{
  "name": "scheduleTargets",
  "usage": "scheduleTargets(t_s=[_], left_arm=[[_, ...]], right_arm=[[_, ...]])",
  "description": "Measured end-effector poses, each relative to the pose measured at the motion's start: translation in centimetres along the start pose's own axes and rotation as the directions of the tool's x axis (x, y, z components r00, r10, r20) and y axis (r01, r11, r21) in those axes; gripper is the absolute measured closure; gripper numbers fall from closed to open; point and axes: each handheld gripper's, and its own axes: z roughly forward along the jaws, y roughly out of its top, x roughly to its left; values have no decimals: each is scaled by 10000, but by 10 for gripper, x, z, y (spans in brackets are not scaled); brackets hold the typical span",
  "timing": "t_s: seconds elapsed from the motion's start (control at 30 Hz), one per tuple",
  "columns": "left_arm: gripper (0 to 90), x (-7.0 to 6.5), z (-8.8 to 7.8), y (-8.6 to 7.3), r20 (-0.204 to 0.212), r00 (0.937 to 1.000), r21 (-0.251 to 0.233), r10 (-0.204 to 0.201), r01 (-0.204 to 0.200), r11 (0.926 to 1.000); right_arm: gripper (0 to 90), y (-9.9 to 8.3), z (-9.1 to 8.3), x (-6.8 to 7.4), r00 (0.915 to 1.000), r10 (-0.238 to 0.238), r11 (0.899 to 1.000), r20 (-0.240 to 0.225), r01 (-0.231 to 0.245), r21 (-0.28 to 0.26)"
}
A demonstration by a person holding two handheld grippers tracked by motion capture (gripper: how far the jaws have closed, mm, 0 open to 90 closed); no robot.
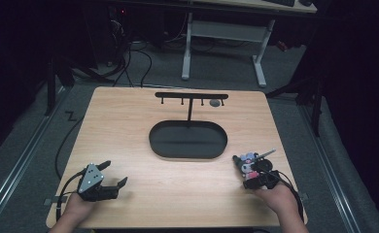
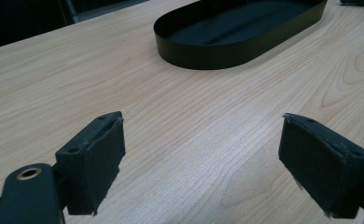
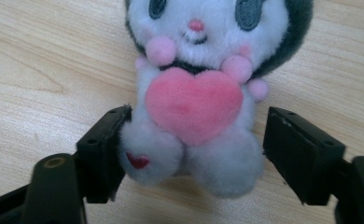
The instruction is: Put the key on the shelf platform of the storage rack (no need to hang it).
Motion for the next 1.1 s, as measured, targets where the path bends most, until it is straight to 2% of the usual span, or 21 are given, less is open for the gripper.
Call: scheduleTargets(t_s=[0.1,0.13,0.17,0.27,0.7,1.1], left_arm=[[154,0,0,0,-1,10000,-1,7,-7,10000],[155,0,0,0,-1,10000,-1,7,-7,10000],[155,0,0,0,-3,10000,-1,3,-3,10000],[154,0,0,0,0,10000,-2,6,-6,10000],[154,0,0,0,-8,10000,5,7,-7,10000],[155,0,0,0,-27,10000,2,14,-14,10000]], right_arm=[[378,-1,-1,1,9997,-229,9997,71,229,-29],[378,-1,-1,1,9997,-229,9997,71,229,-29],[425,-1,-1,1,9995,-294,9996,-91,294,-58],[453,-1,-2,0,9997,-220,9997,-119,219,-47],[473,1,-6,2,9996,-287,9996,11,287,-60],[475,14,-39,9,9987,-502,9943,-67,493,-943]])
